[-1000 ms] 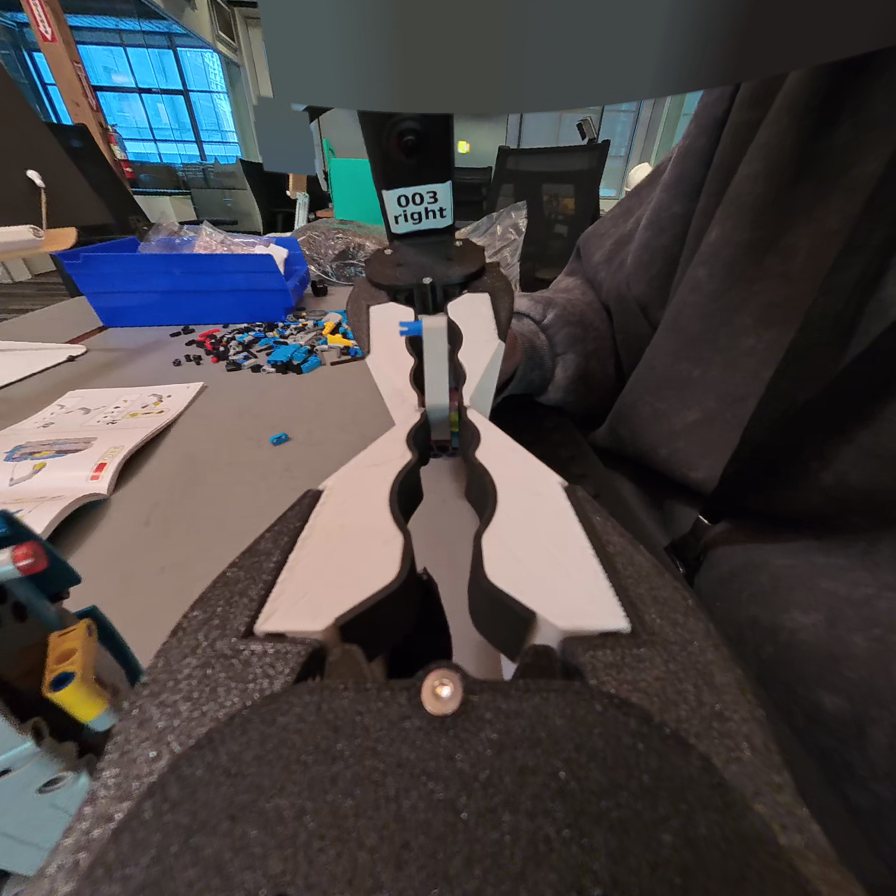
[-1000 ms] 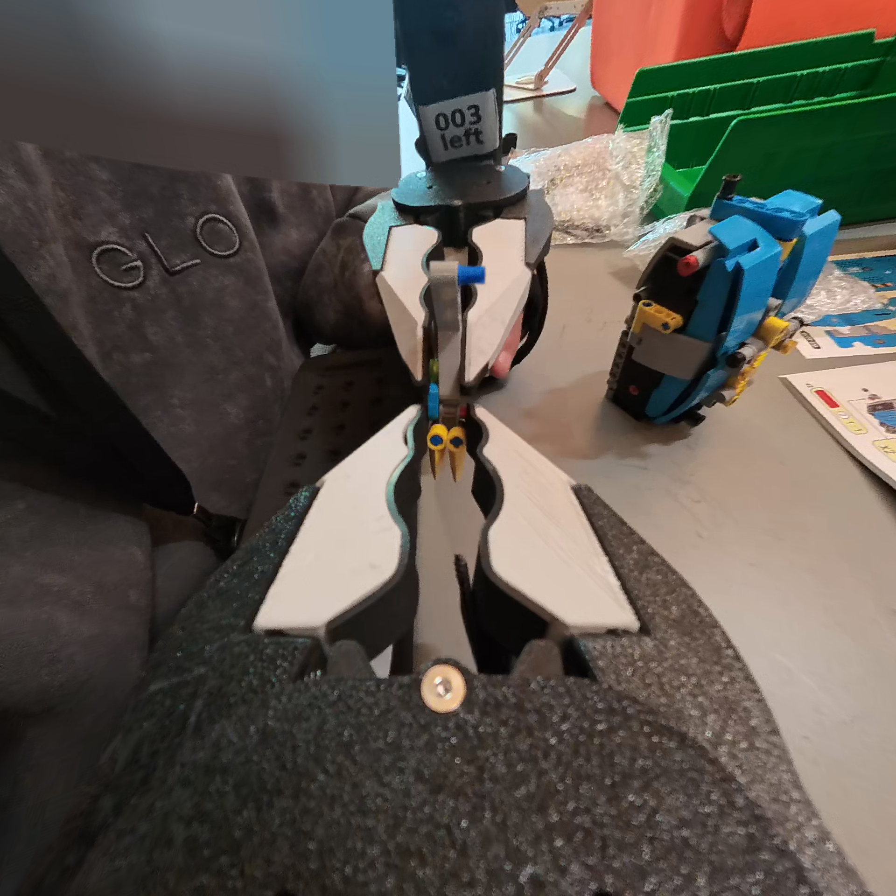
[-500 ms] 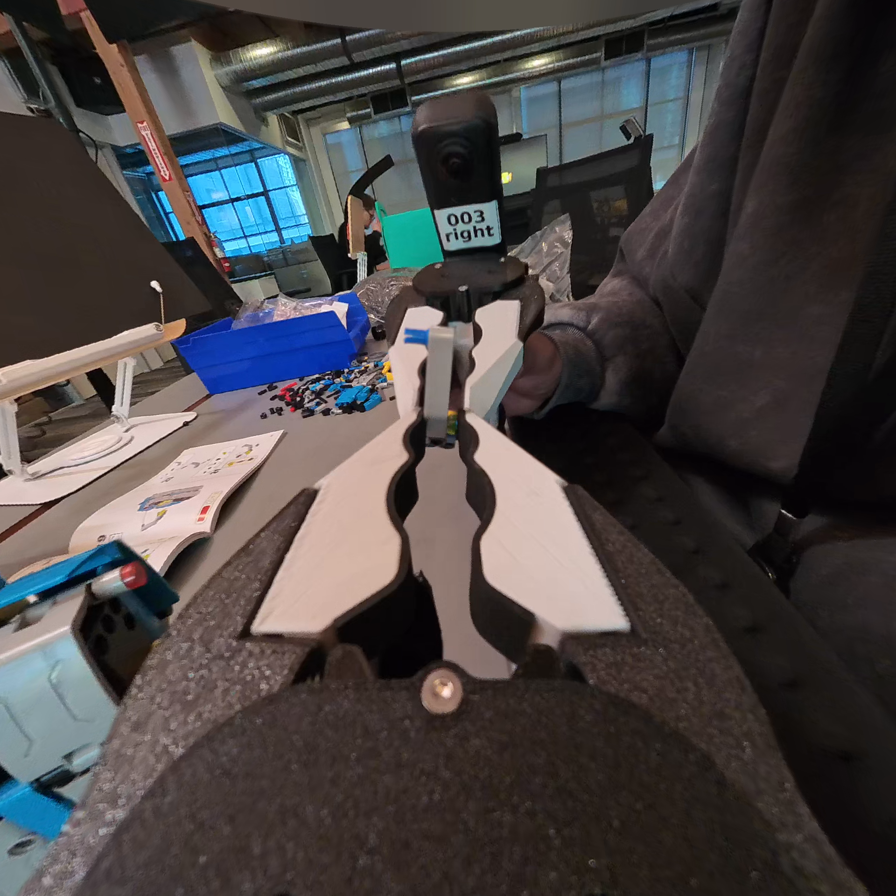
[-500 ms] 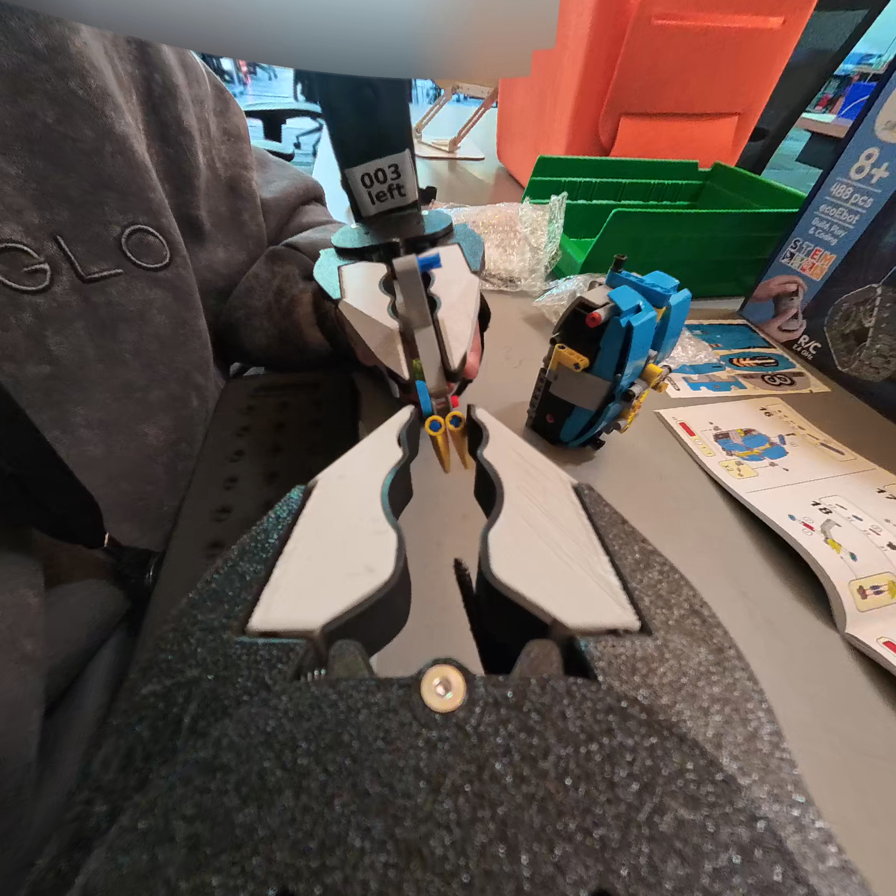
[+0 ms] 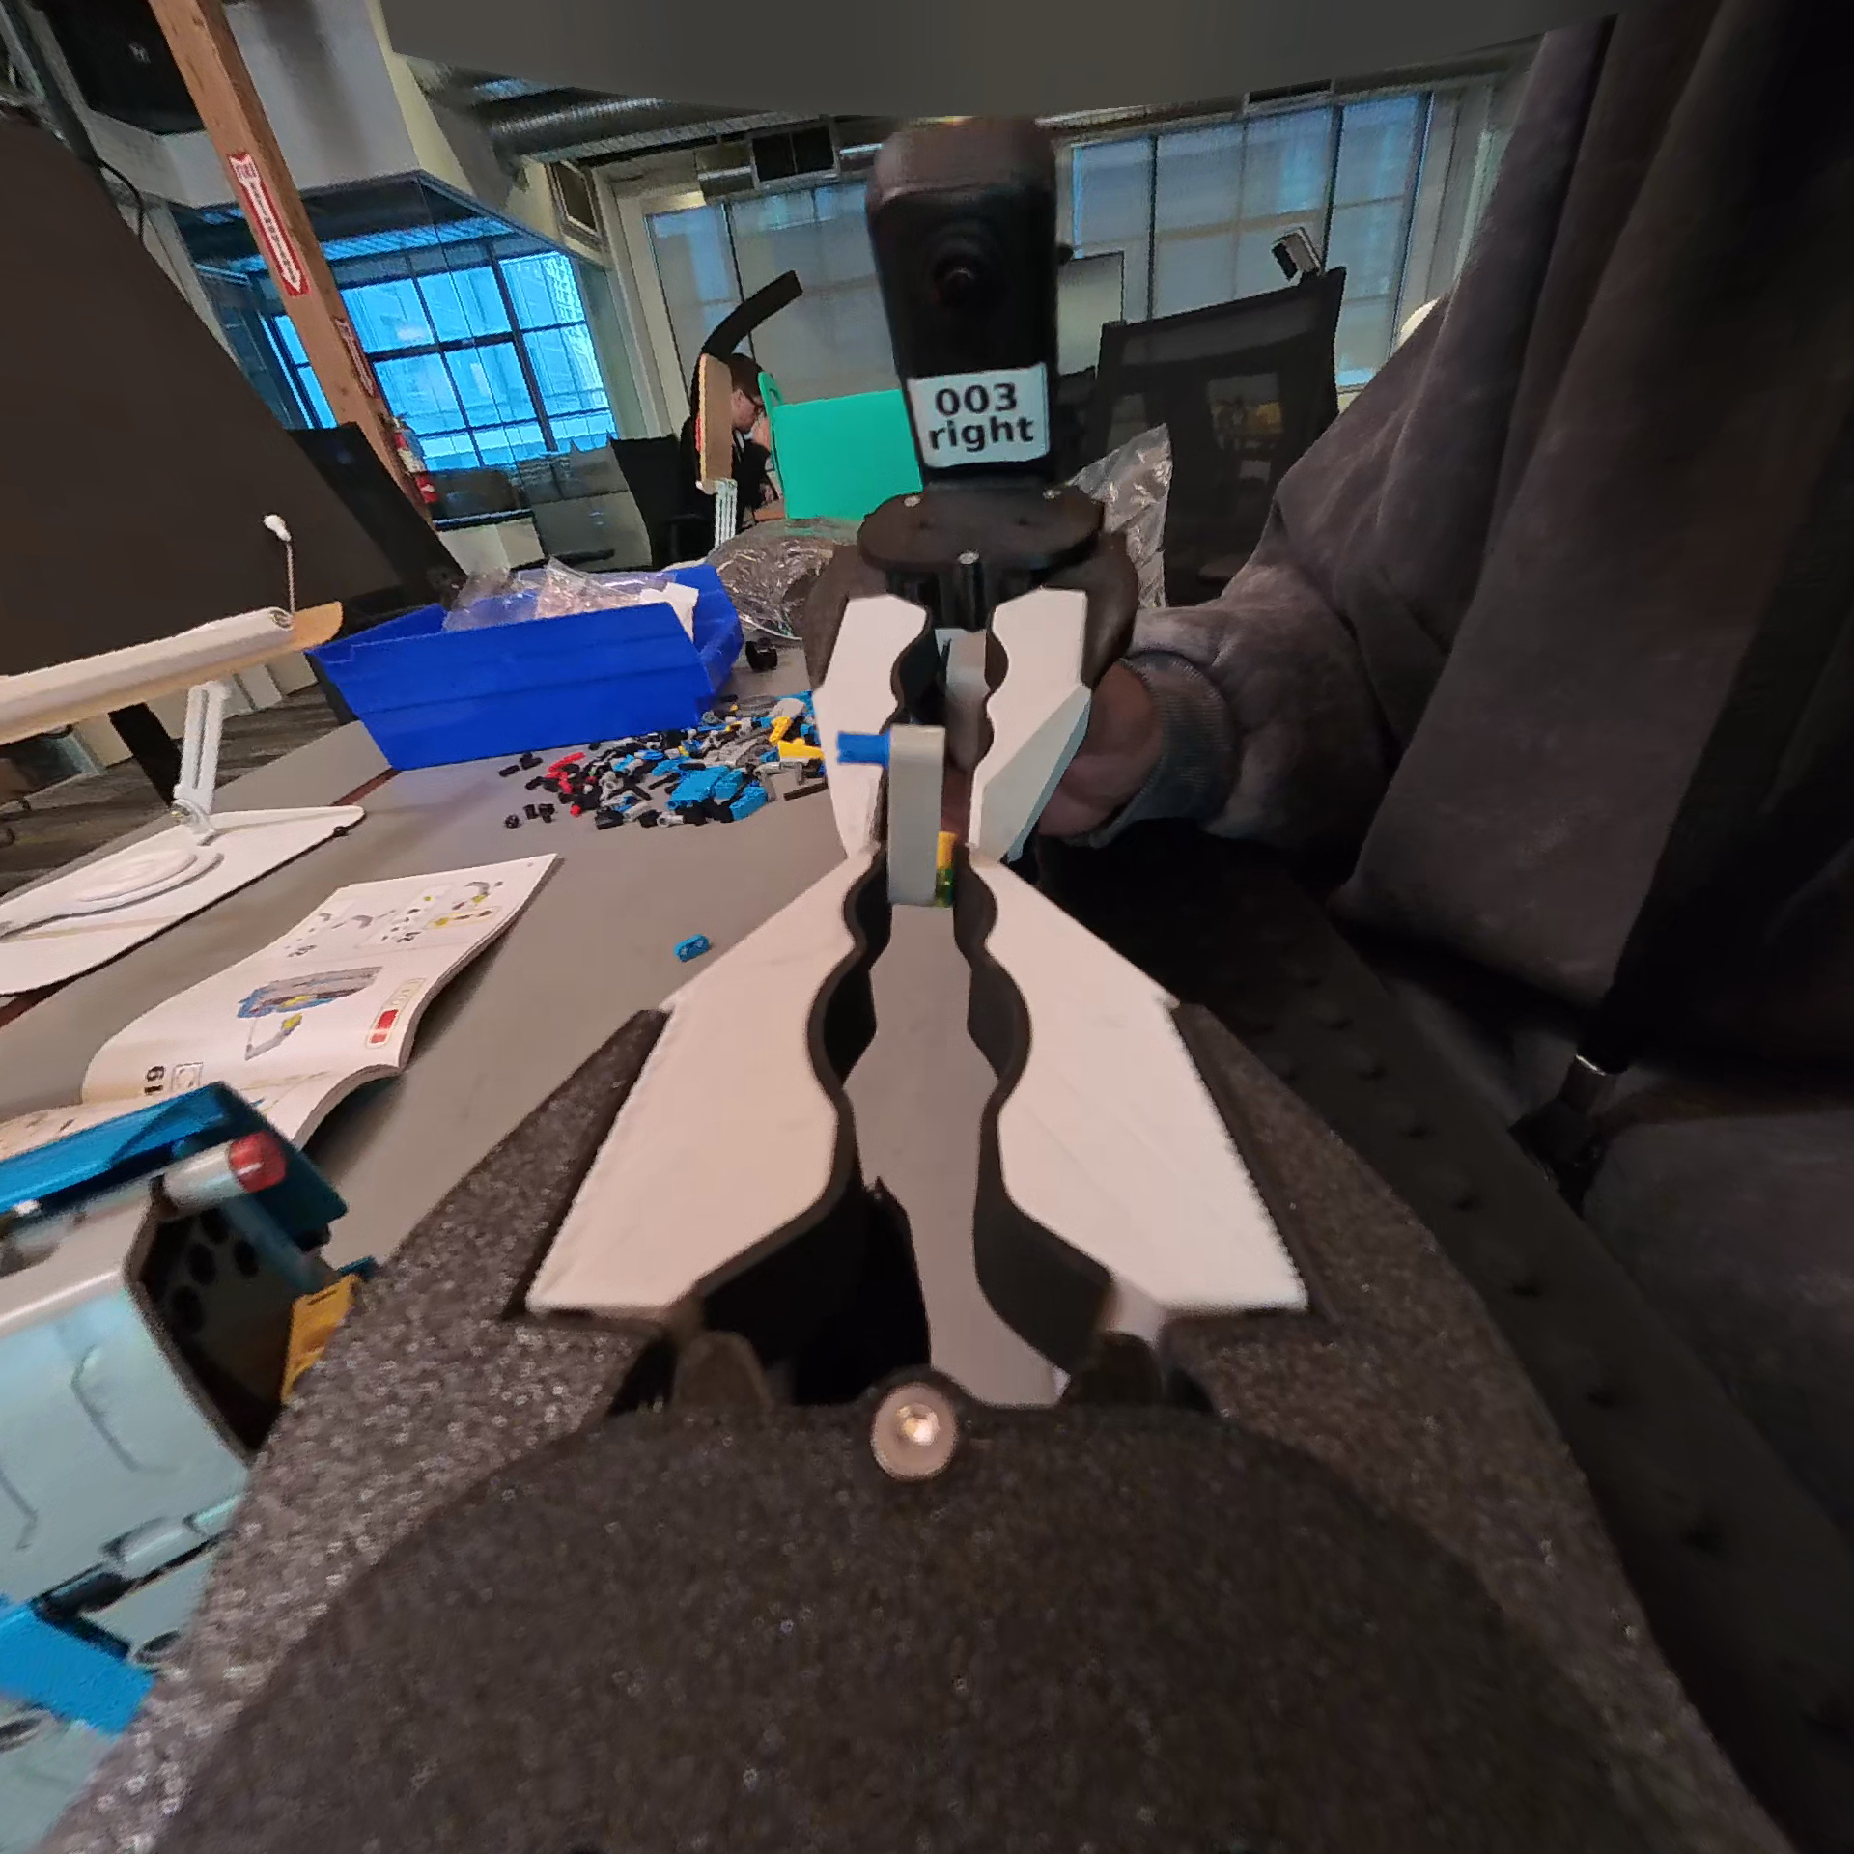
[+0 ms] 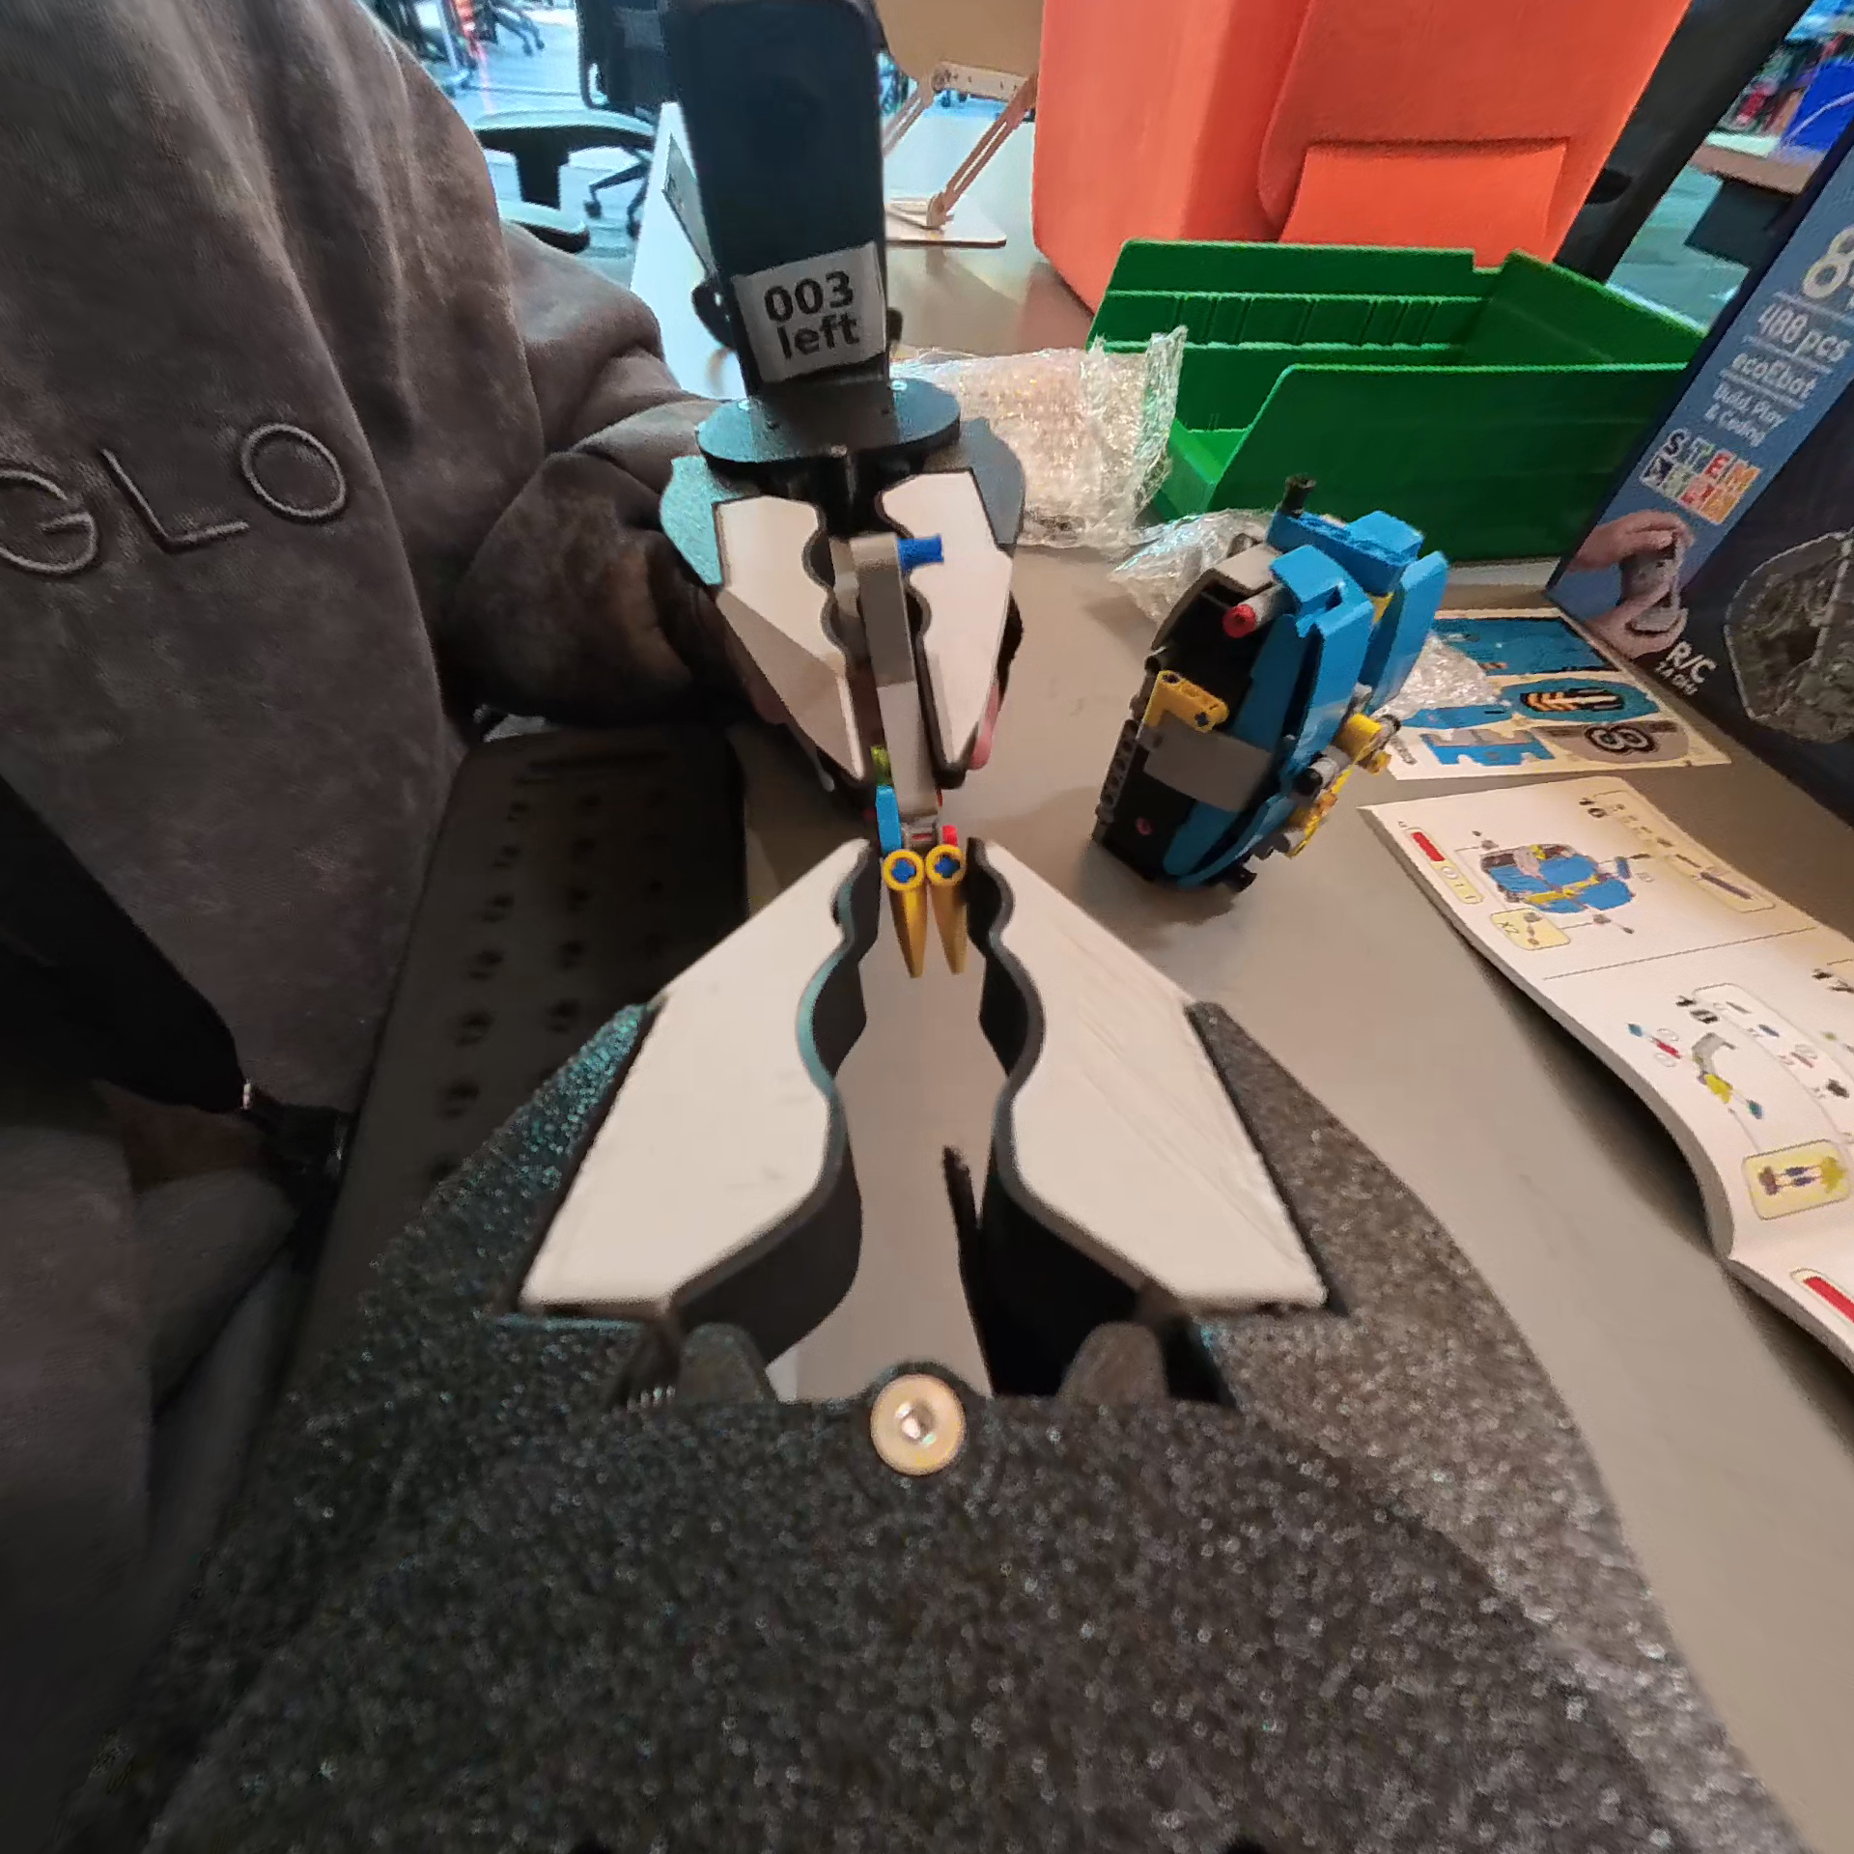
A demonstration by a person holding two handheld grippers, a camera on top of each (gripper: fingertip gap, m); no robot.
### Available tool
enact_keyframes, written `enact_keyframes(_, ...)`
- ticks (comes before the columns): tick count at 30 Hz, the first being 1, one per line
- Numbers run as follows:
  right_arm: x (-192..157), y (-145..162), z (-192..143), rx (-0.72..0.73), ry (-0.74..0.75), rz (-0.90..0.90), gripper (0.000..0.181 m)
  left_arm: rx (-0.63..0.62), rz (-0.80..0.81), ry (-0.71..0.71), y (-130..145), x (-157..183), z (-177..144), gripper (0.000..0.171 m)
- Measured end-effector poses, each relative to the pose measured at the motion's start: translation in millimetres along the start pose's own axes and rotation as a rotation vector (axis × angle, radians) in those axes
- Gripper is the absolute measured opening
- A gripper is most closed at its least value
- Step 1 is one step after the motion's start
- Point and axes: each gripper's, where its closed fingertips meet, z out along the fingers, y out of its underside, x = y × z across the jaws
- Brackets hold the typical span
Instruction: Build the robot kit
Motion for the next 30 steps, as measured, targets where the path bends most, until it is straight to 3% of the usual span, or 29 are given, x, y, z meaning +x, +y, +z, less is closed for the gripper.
enact_keyframes(8,-4,1,-1,0.007,-0.062,0.063,0.014,0.0,-0.043,0.02,0,3,1,0.011)
enact_keyframes(16,1,5,3,0.01,-0.014,0.021,0.022,-0.035,0.02,-0.018,4,-1,1,0.011)
enact_keyframes(30,1,10,4,-0.05,0.004,0.035,0.016,-0.063,0.043,-0.027,9,3,4,0.01)
